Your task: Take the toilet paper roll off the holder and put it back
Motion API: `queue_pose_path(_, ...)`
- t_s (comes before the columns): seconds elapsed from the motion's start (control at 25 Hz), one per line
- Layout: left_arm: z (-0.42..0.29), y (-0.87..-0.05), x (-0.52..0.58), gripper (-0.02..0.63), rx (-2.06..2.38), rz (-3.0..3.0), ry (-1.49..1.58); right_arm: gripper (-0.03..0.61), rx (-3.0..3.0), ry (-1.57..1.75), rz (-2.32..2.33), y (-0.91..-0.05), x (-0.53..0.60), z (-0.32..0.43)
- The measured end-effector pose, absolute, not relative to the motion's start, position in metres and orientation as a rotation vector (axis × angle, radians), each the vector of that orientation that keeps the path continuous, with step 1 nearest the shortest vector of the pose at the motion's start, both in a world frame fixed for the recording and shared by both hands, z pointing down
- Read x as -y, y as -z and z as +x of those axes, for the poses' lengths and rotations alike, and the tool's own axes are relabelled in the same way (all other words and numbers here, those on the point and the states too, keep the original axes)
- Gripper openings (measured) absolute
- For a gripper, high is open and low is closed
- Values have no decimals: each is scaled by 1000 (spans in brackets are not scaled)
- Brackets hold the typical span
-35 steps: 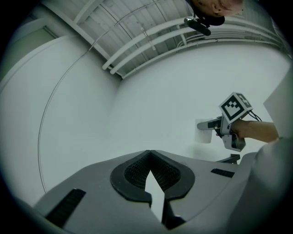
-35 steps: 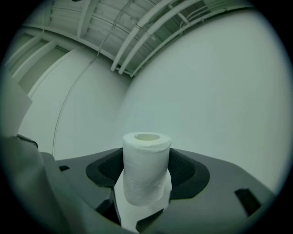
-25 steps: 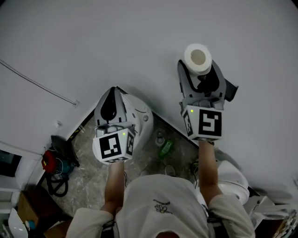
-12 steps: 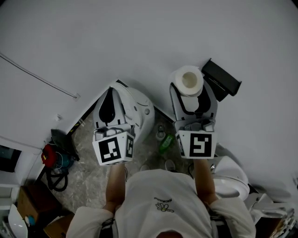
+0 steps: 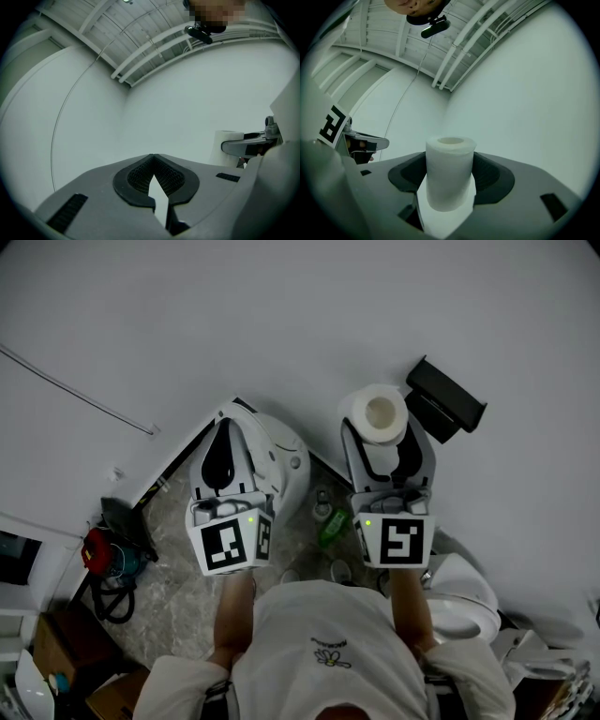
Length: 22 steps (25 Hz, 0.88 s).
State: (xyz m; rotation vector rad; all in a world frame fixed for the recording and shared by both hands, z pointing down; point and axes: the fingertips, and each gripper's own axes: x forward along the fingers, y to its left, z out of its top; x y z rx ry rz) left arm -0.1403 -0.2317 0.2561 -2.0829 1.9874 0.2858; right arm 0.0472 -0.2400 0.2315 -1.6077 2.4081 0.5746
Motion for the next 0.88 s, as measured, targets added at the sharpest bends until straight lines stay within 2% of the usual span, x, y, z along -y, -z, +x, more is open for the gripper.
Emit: queue_pose_path(0.88,-124,-244,260,17,-1929,-2132,-287,290,-2420,-638,-1784,-198,277,89)
